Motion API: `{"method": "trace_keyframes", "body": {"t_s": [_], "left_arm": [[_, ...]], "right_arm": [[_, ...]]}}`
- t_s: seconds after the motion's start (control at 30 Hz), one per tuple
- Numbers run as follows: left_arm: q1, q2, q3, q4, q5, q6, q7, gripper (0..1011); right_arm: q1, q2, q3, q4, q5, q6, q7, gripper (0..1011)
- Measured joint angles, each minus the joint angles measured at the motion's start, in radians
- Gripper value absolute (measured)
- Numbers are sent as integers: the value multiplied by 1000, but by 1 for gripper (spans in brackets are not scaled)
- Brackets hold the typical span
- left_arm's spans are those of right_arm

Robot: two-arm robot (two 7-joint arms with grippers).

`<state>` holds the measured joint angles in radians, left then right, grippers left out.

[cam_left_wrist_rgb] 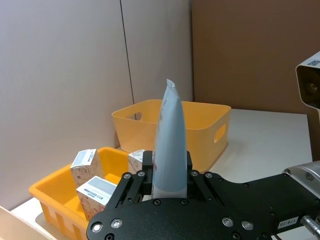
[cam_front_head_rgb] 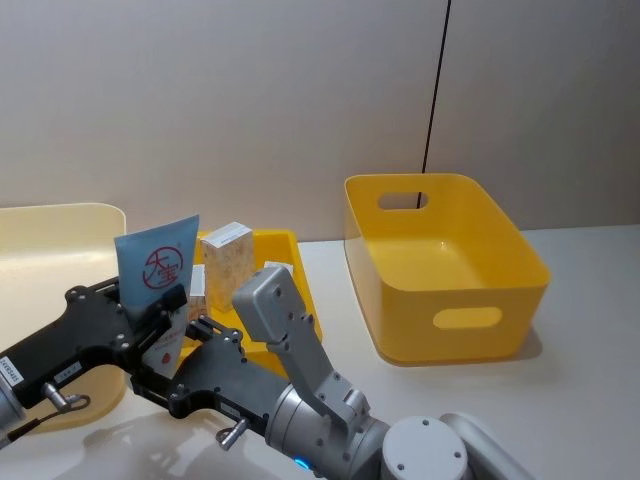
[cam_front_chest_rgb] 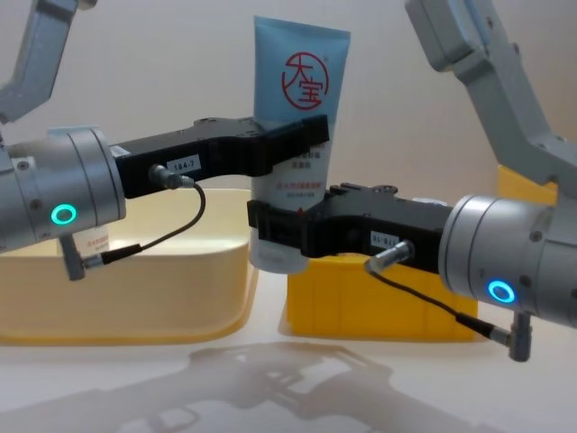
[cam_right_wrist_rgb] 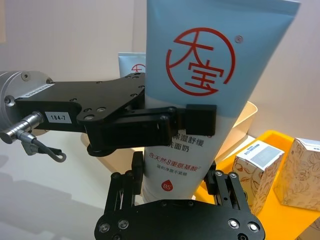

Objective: Bimanual collaborative sorting of washing and personal care products

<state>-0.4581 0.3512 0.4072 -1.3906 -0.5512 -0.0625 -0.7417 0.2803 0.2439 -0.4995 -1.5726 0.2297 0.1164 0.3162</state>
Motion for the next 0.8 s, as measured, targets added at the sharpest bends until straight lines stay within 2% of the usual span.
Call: {"method": "trace_keyframes", "body": {"t_s": [0.1, 0.23, 0.5, 0.53, 0.8], "left_arm": [[0, 0, 0, 0, 0, 0, 0, 356], [0, 0, 0, 0, 0, 0, 0, 513], [0, 0, 0, 0, 0, 0, 0, 734], [0, 0, 0, 0, 0, 0, 0, 793], [0, 0, 0, 0, 0, 0, 0, 989]], "right_arm": [[1, -1, -1, 1, 0, -1, 0, 679], [2, -2, -2, 2, -1, -1, 1, 652], [2, -3, -3, 3, -2, -2, 2, 612], [3, -3, -3, 3, -2, -2, 2, 601], [-3, 0, 4, -4, -7, -2, -1, 565]]}}
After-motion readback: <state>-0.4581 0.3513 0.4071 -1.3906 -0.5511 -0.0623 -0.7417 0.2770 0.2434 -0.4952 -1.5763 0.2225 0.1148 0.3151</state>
